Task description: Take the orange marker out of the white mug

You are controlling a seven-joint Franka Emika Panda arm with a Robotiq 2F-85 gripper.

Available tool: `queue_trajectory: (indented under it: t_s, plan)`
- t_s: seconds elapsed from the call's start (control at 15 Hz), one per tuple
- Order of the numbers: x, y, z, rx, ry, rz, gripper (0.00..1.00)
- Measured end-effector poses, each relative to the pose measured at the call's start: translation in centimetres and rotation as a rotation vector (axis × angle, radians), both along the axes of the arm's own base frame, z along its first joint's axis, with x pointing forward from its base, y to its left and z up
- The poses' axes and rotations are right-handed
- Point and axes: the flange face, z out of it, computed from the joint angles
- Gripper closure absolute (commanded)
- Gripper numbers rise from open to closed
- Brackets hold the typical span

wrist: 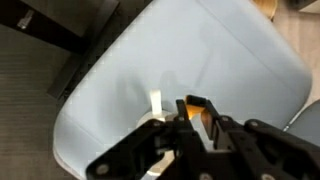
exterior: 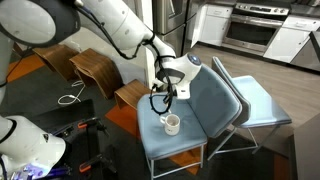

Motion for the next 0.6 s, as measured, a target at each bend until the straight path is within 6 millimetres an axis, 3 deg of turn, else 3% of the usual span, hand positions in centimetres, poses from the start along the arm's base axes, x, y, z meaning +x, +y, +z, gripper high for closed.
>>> queue_trajectory:
  t_s: [0.33,0.6]
  plan:
    - [0.7,8.1,0.8,-0.156,0.011,0.040,0.95]
    - [2.5,10.7,-1.0,-0.228,-0.007,0.087,0.95]
